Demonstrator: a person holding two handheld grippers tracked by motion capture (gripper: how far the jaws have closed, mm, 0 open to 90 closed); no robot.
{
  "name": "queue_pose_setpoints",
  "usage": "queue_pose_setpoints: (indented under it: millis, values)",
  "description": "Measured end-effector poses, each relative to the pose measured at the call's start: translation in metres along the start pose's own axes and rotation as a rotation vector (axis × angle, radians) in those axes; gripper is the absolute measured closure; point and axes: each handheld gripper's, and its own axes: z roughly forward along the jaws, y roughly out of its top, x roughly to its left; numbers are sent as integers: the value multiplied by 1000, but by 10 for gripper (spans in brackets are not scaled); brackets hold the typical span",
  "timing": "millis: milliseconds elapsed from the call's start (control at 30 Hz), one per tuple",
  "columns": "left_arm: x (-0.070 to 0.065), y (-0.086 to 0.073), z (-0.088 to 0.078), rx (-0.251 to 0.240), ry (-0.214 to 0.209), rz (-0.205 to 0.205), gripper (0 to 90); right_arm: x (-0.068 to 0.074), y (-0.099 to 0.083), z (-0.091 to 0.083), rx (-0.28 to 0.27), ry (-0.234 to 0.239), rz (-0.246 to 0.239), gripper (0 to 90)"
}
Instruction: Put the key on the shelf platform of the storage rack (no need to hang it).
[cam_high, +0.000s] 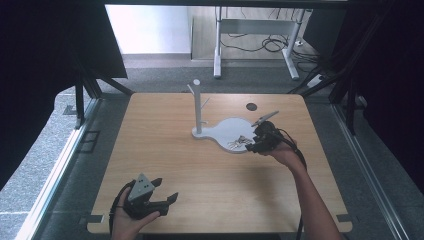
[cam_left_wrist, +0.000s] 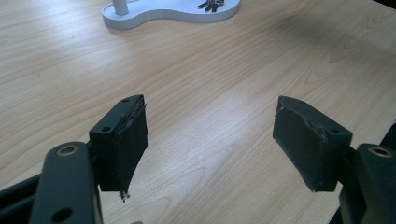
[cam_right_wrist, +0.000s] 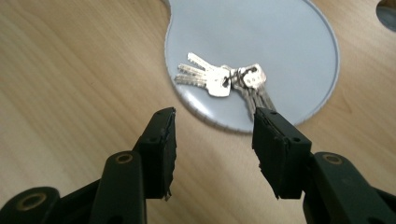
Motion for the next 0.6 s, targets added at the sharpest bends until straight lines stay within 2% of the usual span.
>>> queue_pose_setpoints:
  millis: [267,600]
  values:
    - [-1,0,3,10,-1,2,266,7,-46,-18,-30,4,17,502]
    - [0,-1,3,12,5,2,266,24,-103,-27,-60,23,40,499]
